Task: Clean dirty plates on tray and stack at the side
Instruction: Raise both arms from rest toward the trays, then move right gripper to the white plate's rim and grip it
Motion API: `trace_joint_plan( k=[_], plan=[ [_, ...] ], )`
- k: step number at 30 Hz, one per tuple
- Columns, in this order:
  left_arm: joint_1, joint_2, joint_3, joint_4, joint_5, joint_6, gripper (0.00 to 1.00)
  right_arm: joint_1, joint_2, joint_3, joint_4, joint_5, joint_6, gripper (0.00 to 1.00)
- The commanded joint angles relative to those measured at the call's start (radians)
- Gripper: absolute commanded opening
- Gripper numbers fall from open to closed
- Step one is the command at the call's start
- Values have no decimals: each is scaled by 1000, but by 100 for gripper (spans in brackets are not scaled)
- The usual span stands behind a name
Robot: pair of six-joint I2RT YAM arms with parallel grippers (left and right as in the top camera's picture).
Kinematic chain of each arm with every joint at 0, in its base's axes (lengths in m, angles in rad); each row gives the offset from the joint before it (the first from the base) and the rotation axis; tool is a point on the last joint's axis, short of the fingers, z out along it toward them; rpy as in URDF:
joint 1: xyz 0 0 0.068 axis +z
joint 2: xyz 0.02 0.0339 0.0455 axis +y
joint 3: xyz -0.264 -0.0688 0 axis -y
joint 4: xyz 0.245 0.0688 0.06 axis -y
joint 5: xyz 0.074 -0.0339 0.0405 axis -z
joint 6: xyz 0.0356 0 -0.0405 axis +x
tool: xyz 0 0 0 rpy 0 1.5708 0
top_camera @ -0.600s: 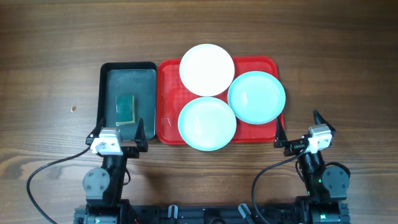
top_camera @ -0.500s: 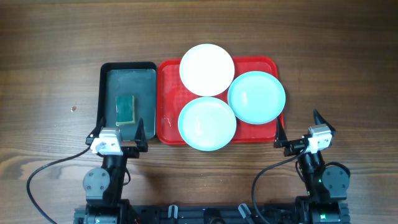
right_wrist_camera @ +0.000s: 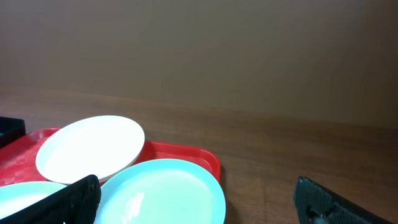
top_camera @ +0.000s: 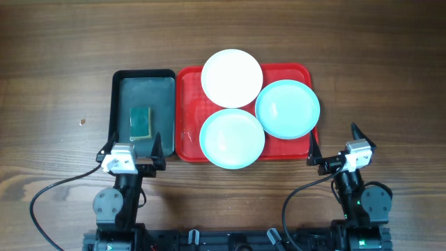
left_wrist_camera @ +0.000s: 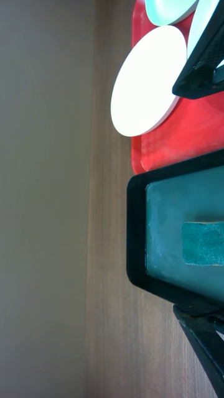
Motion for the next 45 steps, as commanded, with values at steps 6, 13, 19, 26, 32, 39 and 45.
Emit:
trace_joint_plan(
  k=[6, 13, 19, 26, 32, 39, 45],
  plan=[
    [6, 2, -3, -4, 22, 13, 100, -3, 4, -2, 3, 6, -18, 100],
    [6, 2, -3, -5, 22, 13, 100, -3, 4, -2, 3, 6, -18, 100],
    [6, 2, -3, -4, 22, 13, 100, -3, 4, -2, 3, 6, -18, 100],
    [6, 2, -3, 0, 67, 45, 100, -3, 4, -2, 26, -151, 158, 100],
    [6, 2, 3, 161, 277, -90, 100, -3, 4, 17, 58, -183, 305, 100],
    [6, 141, 493, -235, 153, -259, 100, -3, 213, 441, -162, -187, 293, 100],
    [6, 649, 1225, -813, 152, -231, 100, -3, 732, 1080, -702, -202, 154, 100]
  ],
)
